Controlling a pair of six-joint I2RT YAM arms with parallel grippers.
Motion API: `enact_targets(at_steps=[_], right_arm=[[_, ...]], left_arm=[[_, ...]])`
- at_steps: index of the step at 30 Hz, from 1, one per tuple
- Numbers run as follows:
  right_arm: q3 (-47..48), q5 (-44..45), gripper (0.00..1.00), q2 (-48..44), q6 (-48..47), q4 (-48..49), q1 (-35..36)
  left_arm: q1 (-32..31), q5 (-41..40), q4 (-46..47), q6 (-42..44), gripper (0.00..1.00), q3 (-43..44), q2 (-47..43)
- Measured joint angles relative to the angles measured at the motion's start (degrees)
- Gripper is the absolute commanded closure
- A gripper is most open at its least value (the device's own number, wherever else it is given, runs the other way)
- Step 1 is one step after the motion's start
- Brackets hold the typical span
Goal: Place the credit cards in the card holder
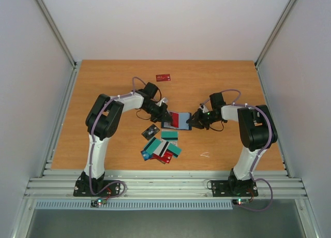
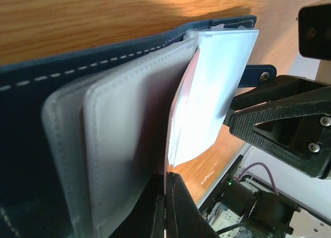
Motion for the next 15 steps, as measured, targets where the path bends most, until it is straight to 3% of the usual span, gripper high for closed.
enact_targets(at_steps=[15], right_arm=[[-0.7,-0.7,0.78,0.0,0.0,1.1,-0.2]], left_arm=[[-0.3,-1.2,2.9,-5.9,1.00,-1.2,-0.2]])
